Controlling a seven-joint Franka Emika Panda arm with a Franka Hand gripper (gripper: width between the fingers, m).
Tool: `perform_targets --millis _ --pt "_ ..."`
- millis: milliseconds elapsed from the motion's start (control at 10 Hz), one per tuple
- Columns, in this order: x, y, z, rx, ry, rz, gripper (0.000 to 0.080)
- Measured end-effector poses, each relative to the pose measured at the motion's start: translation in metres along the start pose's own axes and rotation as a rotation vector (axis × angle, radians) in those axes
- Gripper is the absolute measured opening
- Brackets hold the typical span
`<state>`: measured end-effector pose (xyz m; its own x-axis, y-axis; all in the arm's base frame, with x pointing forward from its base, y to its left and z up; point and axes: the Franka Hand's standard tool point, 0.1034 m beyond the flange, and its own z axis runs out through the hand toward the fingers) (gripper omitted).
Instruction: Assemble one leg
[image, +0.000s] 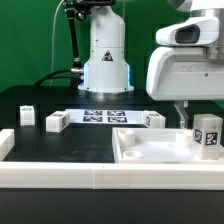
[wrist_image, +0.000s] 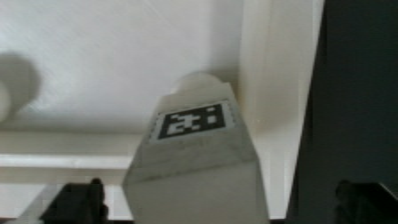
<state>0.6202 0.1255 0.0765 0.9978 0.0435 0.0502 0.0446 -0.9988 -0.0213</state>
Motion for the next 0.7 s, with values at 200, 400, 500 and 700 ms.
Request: perform_targets --millis 200,400,500,700 --pt "0.0000 0.0001 0.0000 0.000 0.000 0.002 0.0525" --pt "0.0000 0.0001 0.0000 0.000 0.000 0.002 0.0315" --pt "0.0000 0.0029 0.0002 -0.002 0.000 0.024 0.0292" --pt "0.0000 0.0031 0.0002 -0.002 0.000 0.038 0.0292"
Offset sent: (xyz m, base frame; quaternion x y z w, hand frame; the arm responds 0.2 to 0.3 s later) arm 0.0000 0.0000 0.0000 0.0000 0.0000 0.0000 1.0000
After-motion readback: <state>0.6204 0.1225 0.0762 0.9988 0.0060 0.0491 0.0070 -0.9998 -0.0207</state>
